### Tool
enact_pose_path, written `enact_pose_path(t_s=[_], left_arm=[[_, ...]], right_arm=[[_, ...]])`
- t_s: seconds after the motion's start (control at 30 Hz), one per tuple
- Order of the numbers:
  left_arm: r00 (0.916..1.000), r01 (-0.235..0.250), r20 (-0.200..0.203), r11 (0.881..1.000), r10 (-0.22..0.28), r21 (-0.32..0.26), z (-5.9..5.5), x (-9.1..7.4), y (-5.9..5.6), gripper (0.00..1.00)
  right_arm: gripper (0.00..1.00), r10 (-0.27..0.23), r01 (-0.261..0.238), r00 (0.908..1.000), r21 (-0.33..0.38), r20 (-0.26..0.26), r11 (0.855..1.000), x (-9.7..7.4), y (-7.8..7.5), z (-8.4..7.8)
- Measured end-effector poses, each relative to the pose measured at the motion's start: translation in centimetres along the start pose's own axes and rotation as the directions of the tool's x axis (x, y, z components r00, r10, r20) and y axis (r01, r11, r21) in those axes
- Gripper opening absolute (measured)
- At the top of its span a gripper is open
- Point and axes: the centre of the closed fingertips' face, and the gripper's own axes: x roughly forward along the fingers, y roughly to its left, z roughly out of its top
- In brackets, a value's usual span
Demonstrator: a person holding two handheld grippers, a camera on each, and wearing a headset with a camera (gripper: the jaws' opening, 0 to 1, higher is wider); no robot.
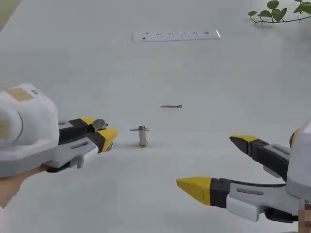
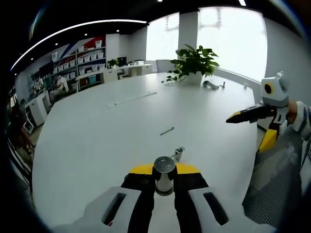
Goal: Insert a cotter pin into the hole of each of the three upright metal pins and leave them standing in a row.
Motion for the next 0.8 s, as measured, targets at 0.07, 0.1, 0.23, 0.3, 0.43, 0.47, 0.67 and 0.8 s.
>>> enact_pose_path(t_s=[0.07,0.1,0.23,0.3,0.43,0.47,0.67,0.8], left_arm=[[0.9999,0.004,-0.014,1.000,-0.003,0.002,-0.6,0.4,-0.4,0.10],[0.9998,0.004,-0.019,1.000,-0.004,0.002,-0.9,0.5,-0.5,0.10],[0.9986,0.013,-0.052,1.000,-0.012,0.009,-2.2,1.1,-1.1,0.10],[0.9985,0.009,-0.055,1.000,-0.009,0.007,-2.6,1.4,-1.2,0.10],[0.9981,-0.004,-0.062,1.000,0.004,0.007,-3.1,1.7,-1.5,0.10],[0.9979,-0.008,-0.064,1.000,0.009,0.006,-3.2,1.9,-1.5,0.10],[0.9971,-0.012,-0.076,1.000,0.010,-0.018,-3.7,2.4,-2.1,0.10],[0.9969,-0.017,-0.077,1.000,0.016,-0.017,-3.8,2.8,-2.4,0.10]], right_arm=[[0.91,0.005,-0.005,1.0000,-0.006,-0.009,1.000,0.0,0.2,-0.2],[0.91,0.004,-0.004,0.9999,-0.008,-0.014,1.000,0.0,0.2,-0.4],[0.92,0.004,-0.004,0.9993,-0.012,-0.036,1.000,0.0,0.2,-0.8],[0.91,0.007,-0.008,0.9993,-0.010,-0.036,1.000,0.0,0.2,-0.9],[0.91,0.014,-0.014,0.9989,-0.014,-0.045,1.000,-0.1,0.2,-1.0],[0.91,0.014,-0.014,0.9988,-0.015,-0.047,1.000,-0.1,0.2,-1.1],[0.90,0.022,-0.023,0.9979,-0.018,-0.062,1.000,-0.1,0.2,-1.4],[0.91,0.014,-0.015,0.9980,-0.015,-0.062,1.000,-0.1,0.0,-1.4]])
